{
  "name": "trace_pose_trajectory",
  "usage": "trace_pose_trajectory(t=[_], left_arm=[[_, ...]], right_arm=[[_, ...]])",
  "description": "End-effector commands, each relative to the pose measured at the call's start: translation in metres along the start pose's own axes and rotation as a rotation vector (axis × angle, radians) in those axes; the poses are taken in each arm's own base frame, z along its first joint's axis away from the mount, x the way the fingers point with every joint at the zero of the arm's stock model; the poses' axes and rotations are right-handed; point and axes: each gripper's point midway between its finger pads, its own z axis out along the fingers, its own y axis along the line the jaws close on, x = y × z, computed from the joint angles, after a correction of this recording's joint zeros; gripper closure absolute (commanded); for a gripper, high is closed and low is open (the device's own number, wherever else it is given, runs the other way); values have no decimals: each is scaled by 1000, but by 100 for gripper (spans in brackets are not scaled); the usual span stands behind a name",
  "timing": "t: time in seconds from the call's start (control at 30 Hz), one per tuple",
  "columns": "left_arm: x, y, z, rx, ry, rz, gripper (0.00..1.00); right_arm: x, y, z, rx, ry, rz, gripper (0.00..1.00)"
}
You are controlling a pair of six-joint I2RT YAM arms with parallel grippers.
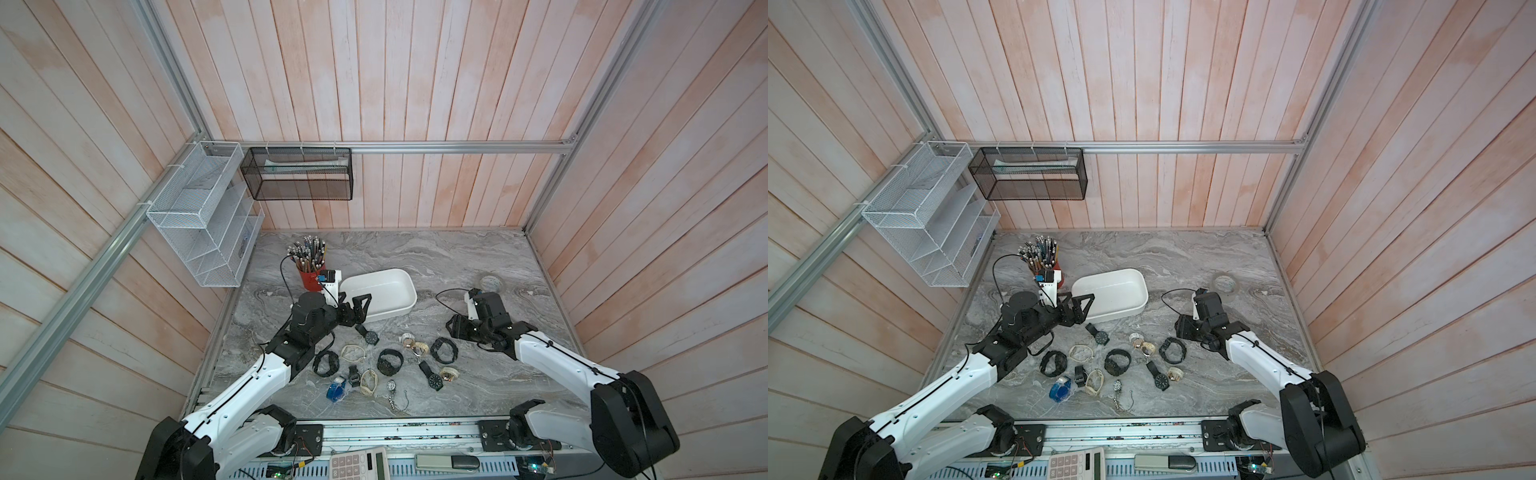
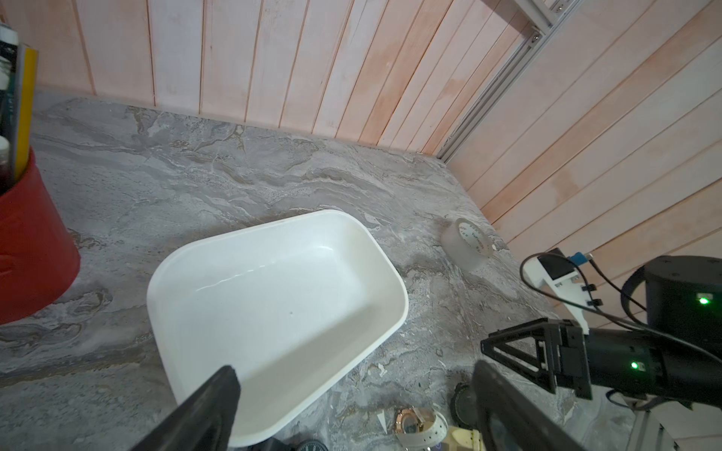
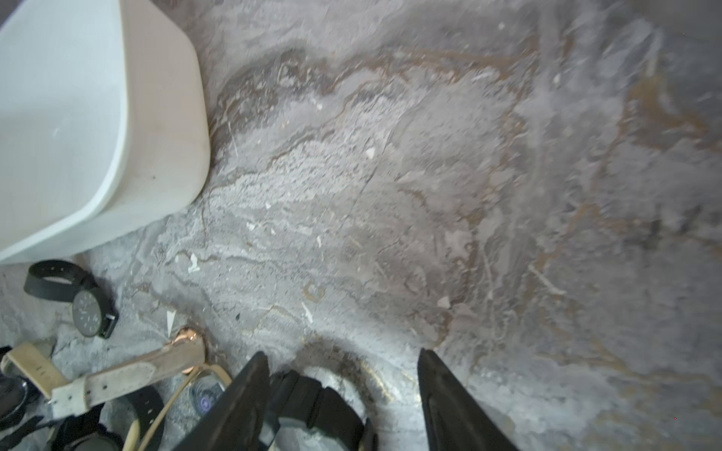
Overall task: Put the watch into the storage box
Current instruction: Pick up the watch at the center of the board.
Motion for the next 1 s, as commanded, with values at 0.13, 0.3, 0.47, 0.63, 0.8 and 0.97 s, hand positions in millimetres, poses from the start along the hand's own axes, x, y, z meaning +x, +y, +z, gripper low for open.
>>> trace_pose_trajectory(t=[0.13, 0.3, 0.47, 0.63, 0.8, 0.97], left_arm=[[-6, -7, 1, 10, -37, 13, 5], [-7, -10, 3, 20, -33, 24, 5], [-7, -10, 2, 24, -36, 16, 5], [-5, -10, 2, 27, -37, 22, 5], [-4, -9, 0, 24, -38, 18, 4], [-2, -7, -1, 11, -37, 22, 4]], right_arm=[[34, -17, -3, 53, 52, 50, 41], [44, -18, -5, 42, 51, 57, 44], [46, -21, -3, 56, 47, 64, 51], [45, -25, 4, 79, 39, 57, 63], [36, -20, 7, 84, 19, 44, 73], [29, -20, 12, 111, 23, 9, 93]])
